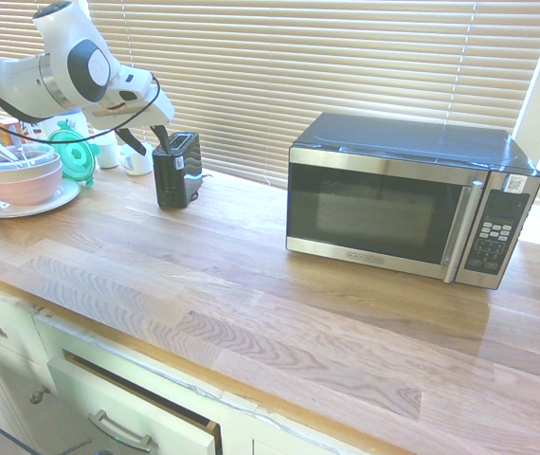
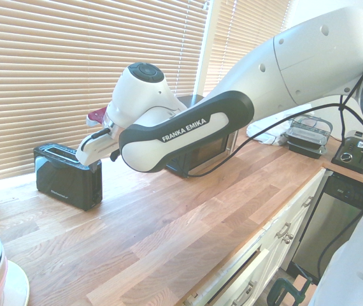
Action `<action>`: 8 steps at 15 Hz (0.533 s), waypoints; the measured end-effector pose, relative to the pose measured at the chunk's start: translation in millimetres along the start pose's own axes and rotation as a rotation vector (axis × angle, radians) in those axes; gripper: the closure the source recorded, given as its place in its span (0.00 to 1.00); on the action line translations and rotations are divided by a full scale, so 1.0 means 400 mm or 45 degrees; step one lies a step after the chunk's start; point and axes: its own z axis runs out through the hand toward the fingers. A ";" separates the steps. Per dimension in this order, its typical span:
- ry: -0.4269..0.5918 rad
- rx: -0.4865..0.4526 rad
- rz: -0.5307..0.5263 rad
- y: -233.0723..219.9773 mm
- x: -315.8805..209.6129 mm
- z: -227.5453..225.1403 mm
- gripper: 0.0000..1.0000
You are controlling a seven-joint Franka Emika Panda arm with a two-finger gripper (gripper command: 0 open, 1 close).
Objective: Press the toaster
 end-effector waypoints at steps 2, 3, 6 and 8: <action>0.004 0.008 -0.008 -0.005 0.007 -0.005 1.00; 0.004 0.014 -0.012 -0.010 0.013 -0.005 1.00; -0.004 0.033 -0.022 -0.027 0.034 0.005 1.00; -0.014 0.032 -0.026 -0.033 0.039 0.025 1.00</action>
